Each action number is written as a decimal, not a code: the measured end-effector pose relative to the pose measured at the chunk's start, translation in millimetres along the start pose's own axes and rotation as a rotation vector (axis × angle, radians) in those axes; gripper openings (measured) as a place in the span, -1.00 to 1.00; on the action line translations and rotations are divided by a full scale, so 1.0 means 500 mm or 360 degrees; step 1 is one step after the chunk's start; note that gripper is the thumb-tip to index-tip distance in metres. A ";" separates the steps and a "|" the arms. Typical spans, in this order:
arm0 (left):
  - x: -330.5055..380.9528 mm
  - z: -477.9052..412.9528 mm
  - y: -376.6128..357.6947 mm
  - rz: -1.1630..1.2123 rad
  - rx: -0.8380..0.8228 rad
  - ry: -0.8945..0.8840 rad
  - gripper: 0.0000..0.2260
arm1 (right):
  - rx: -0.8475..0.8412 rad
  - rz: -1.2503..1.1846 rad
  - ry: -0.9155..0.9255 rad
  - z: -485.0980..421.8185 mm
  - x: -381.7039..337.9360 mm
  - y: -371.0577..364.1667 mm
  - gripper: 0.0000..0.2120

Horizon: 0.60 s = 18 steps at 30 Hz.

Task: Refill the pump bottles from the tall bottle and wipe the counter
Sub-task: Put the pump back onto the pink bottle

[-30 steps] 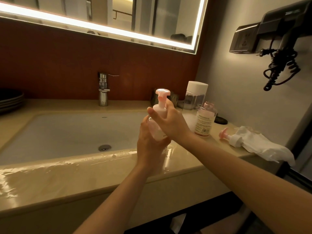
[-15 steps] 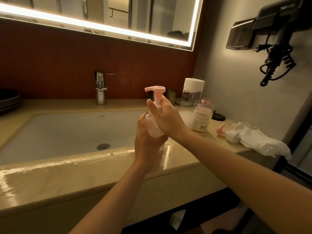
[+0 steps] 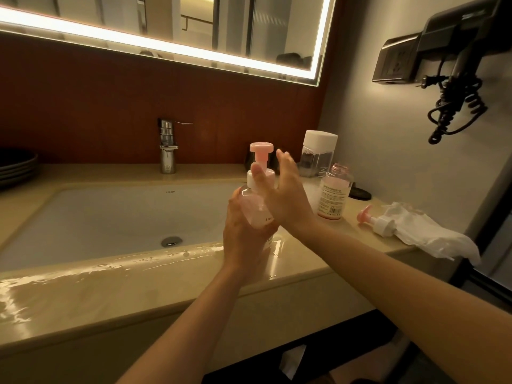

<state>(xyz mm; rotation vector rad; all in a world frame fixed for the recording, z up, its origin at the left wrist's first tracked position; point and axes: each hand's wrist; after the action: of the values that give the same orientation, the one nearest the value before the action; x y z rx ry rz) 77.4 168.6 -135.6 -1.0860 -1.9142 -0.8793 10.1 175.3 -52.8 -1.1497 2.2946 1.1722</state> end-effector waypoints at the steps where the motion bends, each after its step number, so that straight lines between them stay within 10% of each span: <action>1: 0.001 0.000 0.000 -0.0004 0.0004 0.0008 -0.19 | -0.0097 -0.0091 -0.0021 -0.002 0.003 0.000 -0.32; 10: -0.001 0.001 -0.001 0.0003 0.0025 0.0000 -0.21 | 0.0104 -0.0251 0.0044 0.057 0.004 0.023 -0.49; 18: 0.009 0.004 0.006 -0.0004 -0.0022 0.0032 -0.22 | -0.0308 -0.0422 -0.0020 -0.033 0.010 0.023 -0.40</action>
<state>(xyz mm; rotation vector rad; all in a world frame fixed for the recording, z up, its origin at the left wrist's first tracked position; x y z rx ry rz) 77.6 173.1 -131.9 -1.0792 -1.8959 -0.9028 -0.9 163.5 -39.4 -1.4587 1.9765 1.3112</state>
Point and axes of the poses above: each hand's wrist, its own z-axis away from the middle knuckle, its own y-axis out of the back of the hand, x = y × z, and after that the axes turned 7 degrees about y, right-handed
